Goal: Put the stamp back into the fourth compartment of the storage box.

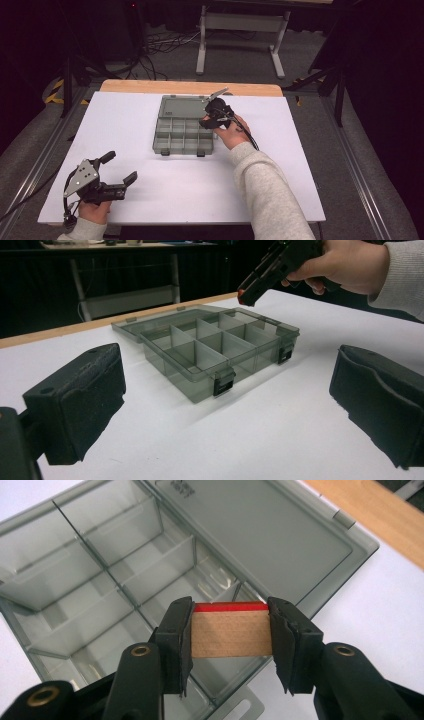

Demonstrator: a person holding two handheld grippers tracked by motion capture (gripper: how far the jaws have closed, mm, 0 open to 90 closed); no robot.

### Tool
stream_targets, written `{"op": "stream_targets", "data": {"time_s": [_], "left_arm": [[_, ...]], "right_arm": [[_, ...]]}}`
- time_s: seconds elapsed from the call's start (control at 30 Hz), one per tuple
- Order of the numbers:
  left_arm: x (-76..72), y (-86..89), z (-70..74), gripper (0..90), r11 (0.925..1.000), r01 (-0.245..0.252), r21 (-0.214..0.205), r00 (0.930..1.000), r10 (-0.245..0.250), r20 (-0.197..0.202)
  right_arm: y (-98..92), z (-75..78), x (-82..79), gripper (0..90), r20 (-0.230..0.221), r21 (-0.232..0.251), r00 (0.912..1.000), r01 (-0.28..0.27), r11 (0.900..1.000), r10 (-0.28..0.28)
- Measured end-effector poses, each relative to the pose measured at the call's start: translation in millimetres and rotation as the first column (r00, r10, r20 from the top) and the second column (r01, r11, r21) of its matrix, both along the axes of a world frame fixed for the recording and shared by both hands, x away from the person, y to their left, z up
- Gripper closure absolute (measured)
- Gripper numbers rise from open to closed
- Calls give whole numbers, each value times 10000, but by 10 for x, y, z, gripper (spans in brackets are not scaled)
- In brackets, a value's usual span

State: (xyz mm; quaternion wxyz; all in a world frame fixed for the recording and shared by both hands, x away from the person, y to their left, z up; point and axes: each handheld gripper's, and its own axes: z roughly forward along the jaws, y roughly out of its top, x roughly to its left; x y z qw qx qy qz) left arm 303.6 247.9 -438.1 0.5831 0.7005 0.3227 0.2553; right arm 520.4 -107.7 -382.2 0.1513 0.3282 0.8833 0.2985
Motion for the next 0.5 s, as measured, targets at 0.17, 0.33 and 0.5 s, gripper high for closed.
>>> {"op": "stream_targets", "data": {"time_s": [0.17,0.33,0.5], "left_arm": [[-2,-1,1,20,10000,-1,2,10000,1,6],[-1,4,-2,20,10000,-7,-48,10000,7,12],[-3,6,1,20,10000,-6,-15,10000,6,-4]], "right_arm": [[14,-55,15,551,-233,-149,9997,17,9999,-20],[31,-81,24,551,-201,-253,9998,19,9997,-24],[45,-114,36,551,-222,-394,9997,43,9992,-51]]}}
